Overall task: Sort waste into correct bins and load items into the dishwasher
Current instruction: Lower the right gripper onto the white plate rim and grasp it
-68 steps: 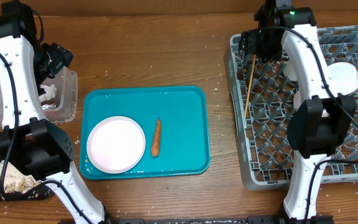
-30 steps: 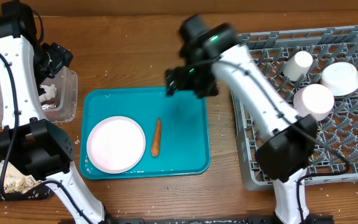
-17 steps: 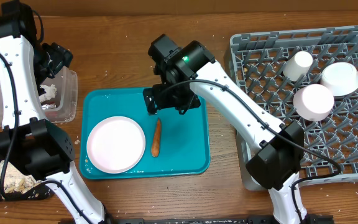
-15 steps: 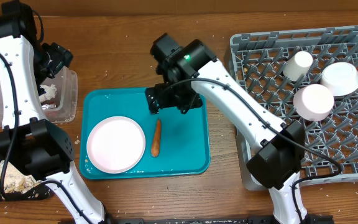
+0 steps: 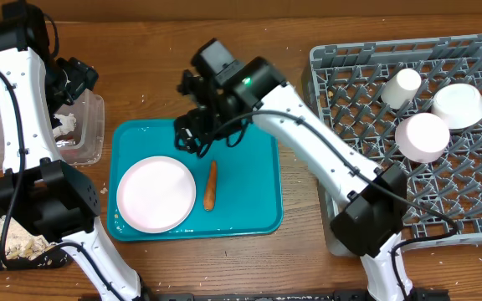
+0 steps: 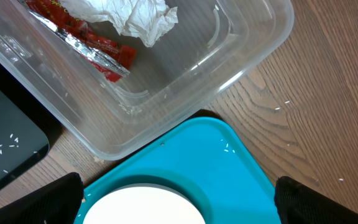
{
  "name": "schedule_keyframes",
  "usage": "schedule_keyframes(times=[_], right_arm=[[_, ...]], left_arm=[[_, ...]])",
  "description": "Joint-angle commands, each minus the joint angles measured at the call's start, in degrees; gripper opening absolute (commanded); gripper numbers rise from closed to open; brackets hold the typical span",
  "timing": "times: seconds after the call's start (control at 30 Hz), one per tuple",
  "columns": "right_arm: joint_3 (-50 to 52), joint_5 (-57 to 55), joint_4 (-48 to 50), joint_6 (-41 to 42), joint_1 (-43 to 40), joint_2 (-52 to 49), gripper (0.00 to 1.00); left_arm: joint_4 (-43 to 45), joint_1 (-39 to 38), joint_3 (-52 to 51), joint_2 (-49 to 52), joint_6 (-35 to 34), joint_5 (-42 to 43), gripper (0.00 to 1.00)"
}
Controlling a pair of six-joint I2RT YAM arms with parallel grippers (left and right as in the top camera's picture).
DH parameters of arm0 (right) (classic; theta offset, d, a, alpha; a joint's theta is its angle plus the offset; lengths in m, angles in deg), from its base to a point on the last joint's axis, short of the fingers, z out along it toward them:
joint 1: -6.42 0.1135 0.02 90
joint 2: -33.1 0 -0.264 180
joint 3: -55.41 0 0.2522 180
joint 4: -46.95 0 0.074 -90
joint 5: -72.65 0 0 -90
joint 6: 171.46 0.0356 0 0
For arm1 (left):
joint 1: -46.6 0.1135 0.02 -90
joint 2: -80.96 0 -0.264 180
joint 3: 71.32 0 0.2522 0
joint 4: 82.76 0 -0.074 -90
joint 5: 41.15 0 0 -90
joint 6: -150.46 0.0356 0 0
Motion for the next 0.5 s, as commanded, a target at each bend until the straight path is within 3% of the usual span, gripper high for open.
schedule_keyframes(times=[0.0,0.33,0.47], right_arm=[[0.50,-4.39,2.82,-1.27,3.10,-2.16,0.81],[0.50,-4.85,2.67,-1.22,8.79,-12.13,0.62],[0.52,-5.66,3.13,-1.25,9.14,-13.88,0.60]], left_arm=[[0.04,0.11,-0.15,-0.83,1.27,-0.72,1.00],[0.04,0.11,-0.15,-0.83,1.27,-0.72,1.00],[0.04,0.11,-0.15,-0.83,1.27,-0.72,1.00]])
